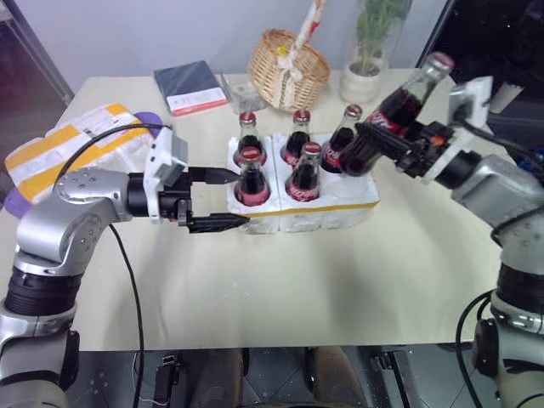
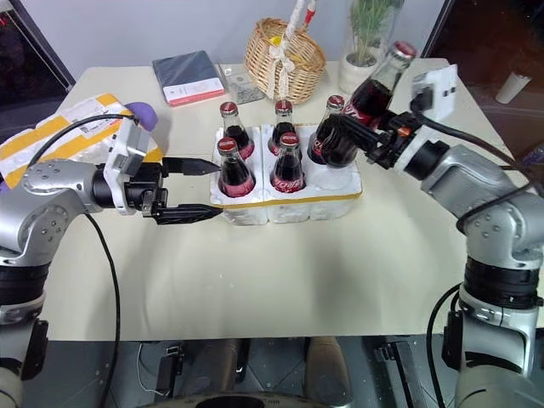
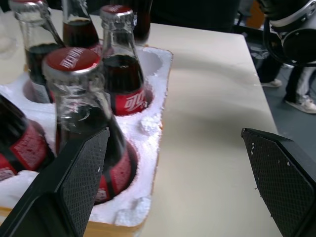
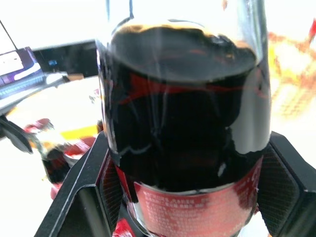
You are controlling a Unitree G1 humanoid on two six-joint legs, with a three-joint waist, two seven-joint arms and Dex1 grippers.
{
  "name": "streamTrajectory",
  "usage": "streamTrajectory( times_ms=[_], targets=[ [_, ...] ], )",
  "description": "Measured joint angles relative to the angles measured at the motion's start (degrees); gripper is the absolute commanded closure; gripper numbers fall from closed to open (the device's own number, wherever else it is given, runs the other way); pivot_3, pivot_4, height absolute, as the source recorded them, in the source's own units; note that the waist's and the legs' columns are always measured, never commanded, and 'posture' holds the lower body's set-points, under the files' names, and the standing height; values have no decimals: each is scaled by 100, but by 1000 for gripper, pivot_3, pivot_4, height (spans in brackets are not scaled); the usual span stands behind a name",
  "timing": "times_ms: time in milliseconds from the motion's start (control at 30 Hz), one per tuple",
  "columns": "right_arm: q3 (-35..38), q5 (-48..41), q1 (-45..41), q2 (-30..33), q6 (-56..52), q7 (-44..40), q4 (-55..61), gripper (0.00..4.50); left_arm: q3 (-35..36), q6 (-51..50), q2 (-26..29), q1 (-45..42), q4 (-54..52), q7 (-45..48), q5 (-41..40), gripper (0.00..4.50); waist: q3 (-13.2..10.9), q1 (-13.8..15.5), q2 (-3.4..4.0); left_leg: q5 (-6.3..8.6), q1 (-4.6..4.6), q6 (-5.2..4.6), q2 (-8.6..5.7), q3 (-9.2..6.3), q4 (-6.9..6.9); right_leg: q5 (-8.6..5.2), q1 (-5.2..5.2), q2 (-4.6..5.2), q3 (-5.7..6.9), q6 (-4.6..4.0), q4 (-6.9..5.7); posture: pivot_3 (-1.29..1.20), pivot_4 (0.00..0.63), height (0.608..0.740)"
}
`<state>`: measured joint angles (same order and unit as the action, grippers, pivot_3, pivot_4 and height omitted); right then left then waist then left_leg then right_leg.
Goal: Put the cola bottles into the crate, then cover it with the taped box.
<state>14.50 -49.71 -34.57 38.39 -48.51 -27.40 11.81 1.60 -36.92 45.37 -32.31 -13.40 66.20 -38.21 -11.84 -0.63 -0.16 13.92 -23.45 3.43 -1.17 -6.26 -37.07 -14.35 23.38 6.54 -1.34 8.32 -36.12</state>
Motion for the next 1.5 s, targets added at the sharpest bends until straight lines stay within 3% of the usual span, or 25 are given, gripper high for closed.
streamTrajectory(
  times_ms=[433, 633, 700, 767, 933, 1067, 1267, 1367, 1500],
  targets=[
    [-598, 557, 249, 45, 44, -674, -141, 1678, 104, 38, 16, 19, -9, -85, 49, 0, 0, -45, 0, 0, 2, 0, 2, 0, 4, 0, 7, -1, 0, 0, -7, 0, 150, 740],
    [-1292, 1416, 108, -2, 514, -925, -736, 1678, 103, 140, 10, -19, 41, -93, 103, 0, 0, -48, 0, 0, 2, 0, 2, 0, 5, 0, 8, -1, 1, 0, -6, 0, 150, 740],
    [-1473, 1684, -79, -8, 661, -1021, -891, 621, 94, 147, -8, -48, 98, -92, 126, 0, 1, -71, -1, 0, 7, 1, 2, 1, 3, 1, 4, -1, 0, 0, -7, 0, 150, 740],
    [-1592, 1853, -231, -37, 763, -1081, -992, 57, 92, 167, -30, -64, 105, -91, 140, 0, 1, -76, -1, -1, 9, 2, 2, 1, 0, 1, 1, -1, 0, 0, -7, 0, 150, 740],
    [-1591, 1997, -257, 40, 654, -1270, -889, 57, 98, 250, 22, 141, 24, -178, 271, 0, 1, -55, -1, -1, 7, 2, 2, 0, 2, 1, 3, -2, 0, 0, -7, 0, 150, 740],
    [-1123, 1366, -90, 406, 32, -1563, -133, 57, 393, 273, 179, 584, -156, -599, 461, 0, 0, -48, 1, -1, 2, 1, 2, -4, 9, 0, 11, -2, 1, 0, -9, 0, 150, 740],
    [365, 26, -159, 1367, -842, -1945, 623, 57, 1706, 268, 662, 1507, -290, -1291, 685, 0, 0, -50, -2, 0, 7, 1, 3, 0, 9, -1, 3, -1, 1, -2, -4, 0, 150, 740],
    [786, -113, 114, 1997, -815, -2417, 612, 57, 2436, 661, 1102, 2534, -174, -1346, 1289, 0, 1, -53, -4, 0, 9, 0, 6, 2, 14, -8, 4, -1, 2, -15, -2, 0, 150, 740],
    [799, -71, 511, 2122, -673, -2767, 426, 57, 3203, 1729, 1435, 3646, 424, -1417, 2342, 0, 2, -47, -3, 0, 10, 1, 7, 15, 11, -14, 4, 2, -3, -26, 4, 0, 150, 740]
  ],
)
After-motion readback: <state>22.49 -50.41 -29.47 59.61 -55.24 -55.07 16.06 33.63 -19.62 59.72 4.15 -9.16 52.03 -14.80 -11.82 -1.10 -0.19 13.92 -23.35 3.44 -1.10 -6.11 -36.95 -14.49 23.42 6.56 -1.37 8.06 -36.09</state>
